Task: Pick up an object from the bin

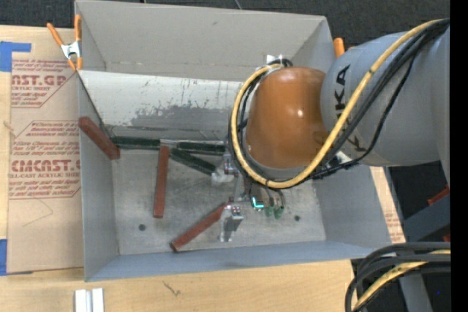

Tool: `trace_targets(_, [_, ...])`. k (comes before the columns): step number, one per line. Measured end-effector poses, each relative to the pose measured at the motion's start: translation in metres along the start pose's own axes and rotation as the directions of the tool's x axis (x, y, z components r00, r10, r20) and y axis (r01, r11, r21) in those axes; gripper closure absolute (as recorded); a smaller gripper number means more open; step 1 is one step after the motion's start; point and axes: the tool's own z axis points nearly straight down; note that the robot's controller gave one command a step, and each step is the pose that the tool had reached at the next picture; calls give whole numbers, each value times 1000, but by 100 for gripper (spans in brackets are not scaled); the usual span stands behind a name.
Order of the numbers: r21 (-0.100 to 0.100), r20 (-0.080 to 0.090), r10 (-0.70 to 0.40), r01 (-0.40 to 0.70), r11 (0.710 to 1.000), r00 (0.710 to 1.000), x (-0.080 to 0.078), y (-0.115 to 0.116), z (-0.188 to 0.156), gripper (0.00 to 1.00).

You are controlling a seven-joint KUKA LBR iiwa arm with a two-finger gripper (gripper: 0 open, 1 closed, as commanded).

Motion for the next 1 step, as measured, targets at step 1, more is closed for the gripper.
trace_targets(1, [-1, 7, 1, -1, 1000, 1000, -2, 0, -3, 0])
